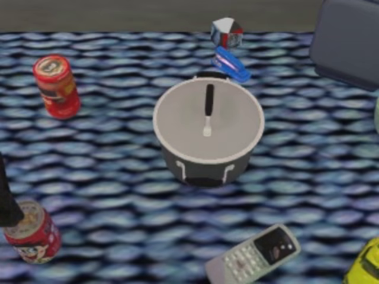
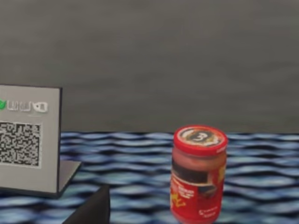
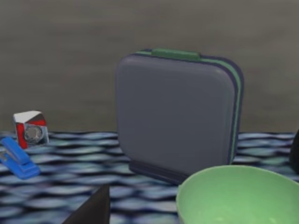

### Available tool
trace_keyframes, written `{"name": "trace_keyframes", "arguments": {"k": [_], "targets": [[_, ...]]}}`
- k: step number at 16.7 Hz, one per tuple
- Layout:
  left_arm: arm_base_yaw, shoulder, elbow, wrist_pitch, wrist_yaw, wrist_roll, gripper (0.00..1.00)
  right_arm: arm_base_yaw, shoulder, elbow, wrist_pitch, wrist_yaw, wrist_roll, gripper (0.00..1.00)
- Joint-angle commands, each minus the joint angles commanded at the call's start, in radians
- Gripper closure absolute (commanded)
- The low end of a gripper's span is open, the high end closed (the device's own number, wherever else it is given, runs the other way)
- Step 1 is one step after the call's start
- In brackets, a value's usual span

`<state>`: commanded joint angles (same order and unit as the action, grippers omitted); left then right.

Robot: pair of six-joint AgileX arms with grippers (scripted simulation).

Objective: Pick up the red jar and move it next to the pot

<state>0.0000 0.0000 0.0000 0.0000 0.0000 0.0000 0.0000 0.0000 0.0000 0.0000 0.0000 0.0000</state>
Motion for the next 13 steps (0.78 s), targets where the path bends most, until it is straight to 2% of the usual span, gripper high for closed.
{"name": "trace_keyframes", "arguments": {"k": [6,13], "targets": [[-0.003,0.090,0.050,-0.064,0.006,0.016,0.00,0.000,0.000,0.000,0.000,0.000,0.000,0.00],[-0.027,0.534,0.382,-0.365,0.043,0.110,0.00,0.000,0.000,0.000,0.000,0.000,0.000,0.00]]}}
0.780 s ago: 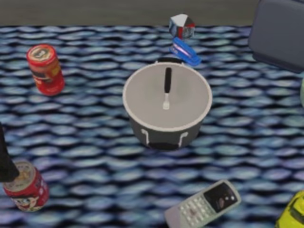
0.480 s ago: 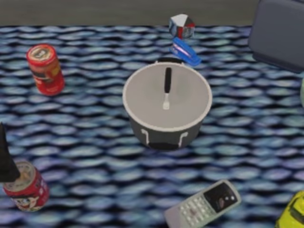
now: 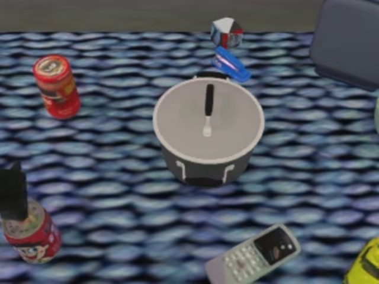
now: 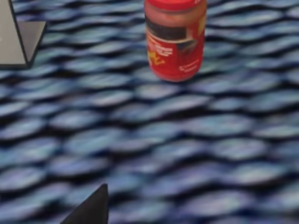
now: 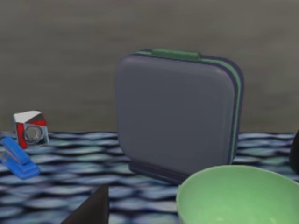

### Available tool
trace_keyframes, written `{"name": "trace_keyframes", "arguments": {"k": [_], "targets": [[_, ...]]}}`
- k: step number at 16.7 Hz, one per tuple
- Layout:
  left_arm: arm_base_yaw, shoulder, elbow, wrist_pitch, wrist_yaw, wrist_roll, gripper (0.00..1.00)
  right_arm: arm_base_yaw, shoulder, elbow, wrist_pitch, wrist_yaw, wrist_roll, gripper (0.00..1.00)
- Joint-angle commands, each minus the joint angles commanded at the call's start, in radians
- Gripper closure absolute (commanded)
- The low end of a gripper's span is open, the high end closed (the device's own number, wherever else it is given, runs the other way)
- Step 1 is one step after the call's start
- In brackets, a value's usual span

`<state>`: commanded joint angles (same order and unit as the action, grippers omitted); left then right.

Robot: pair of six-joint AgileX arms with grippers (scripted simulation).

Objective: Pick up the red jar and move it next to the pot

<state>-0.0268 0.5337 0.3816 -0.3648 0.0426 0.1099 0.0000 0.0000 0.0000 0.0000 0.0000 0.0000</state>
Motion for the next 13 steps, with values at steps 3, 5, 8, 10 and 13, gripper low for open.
{"name": "trace_keyframes", "arguments": {"k": [3,5,8,10,13], "targets": [[-0.012,0.247,0.237,-0.155,0.018,0.059,0.00,0.000,0.000,0.000,0.000,0.000,0.000,0.00],[-0.019,0.418,0.423,-0.257,0.028,0.103,0.00,0.000,0.000,0.000,0.000,0.000,0.000,0.00],[-0.027,0.679,0.731,-0.407,0.040,0.174,0.00,0.000,0.000,0.000,0.000,0.000,0.000,0.00],[-0.031,0.854,0.948,-0.503,0.045,0.223,0.00,0.000,0.000,0.000,0.000,0.000,0.000,0.00],[-0.033,1.117,1.278,-0.645,0.048,0.296,0.00,0.000,0.000,0.000,0.000,0.000,0.000,0.00]]}}
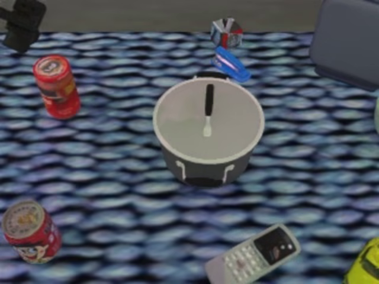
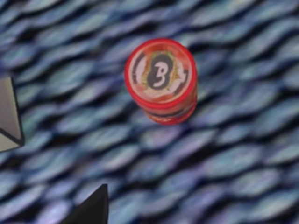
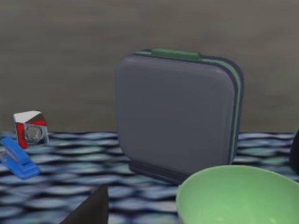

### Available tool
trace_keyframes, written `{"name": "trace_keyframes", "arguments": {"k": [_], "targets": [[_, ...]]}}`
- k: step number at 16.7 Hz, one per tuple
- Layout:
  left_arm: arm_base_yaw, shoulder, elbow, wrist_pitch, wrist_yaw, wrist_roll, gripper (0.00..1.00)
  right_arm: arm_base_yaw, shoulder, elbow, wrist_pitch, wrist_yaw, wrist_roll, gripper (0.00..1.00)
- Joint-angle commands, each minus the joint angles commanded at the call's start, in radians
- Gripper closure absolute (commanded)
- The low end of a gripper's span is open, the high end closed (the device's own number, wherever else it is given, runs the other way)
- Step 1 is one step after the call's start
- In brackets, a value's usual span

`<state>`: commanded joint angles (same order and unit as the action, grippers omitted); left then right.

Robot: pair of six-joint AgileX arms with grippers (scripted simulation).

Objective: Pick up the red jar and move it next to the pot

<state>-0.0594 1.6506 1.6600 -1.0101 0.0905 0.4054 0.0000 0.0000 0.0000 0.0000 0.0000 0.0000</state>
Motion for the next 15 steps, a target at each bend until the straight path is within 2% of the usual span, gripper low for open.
{"name": "trace_keyframes", "arguments": {"k": [8,15], "targets": [[0.010,0.664,0.778,-0.361,-0.011,0.168,0.00,0.000,0.000,0.000,0.000,0.000,0.000,0.00],[0.026,1.059,1.182,-0.581,-0.027,0.255,0.00,0.000,0.000,0.000,0.000,0.000,0.000,0.00]]}}
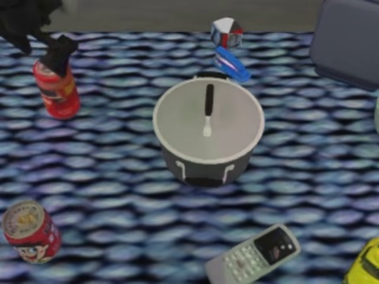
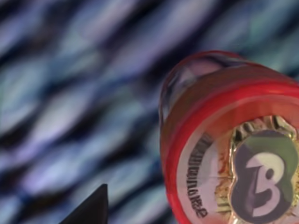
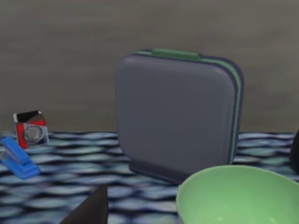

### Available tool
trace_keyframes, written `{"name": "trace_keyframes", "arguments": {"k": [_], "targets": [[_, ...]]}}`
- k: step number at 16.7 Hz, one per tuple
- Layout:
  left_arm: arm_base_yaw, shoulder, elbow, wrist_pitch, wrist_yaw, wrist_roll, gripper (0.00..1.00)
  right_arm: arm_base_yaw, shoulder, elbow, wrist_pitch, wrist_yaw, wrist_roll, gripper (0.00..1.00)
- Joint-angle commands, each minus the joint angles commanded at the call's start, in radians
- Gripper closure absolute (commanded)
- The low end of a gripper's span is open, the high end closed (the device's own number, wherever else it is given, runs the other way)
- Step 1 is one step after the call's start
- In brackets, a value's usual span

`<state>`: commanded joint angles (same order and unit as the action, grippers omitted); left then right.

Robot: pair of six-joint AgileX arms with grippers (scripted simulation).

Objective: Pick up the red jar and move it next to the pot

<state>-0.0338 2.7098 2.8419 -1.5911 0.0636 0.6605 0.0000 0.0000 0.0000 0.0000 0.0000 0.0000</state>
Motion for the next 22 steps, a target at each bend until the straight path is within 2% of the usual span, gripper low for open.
{"name": "trace_keyframes", "arguments": {"k": [11,18,22], "targets": [[-0.002,0.079,0.074,-0.038,-0.003,0.011,0.00,0.000,0.000,0.000,0.000,0.000,0.000,0.00],[-0.001,0.288,0.371,-0.117,0.000,0.010,0.00,0.000,0.000,0.000,0.000,0.000,0.000,0.00],[-0.002,0.340,0.435,-0.135,0.001,0.009,0.00,0.000,0.000,0.000,0.000,0.000,0.000,0.00]]}}
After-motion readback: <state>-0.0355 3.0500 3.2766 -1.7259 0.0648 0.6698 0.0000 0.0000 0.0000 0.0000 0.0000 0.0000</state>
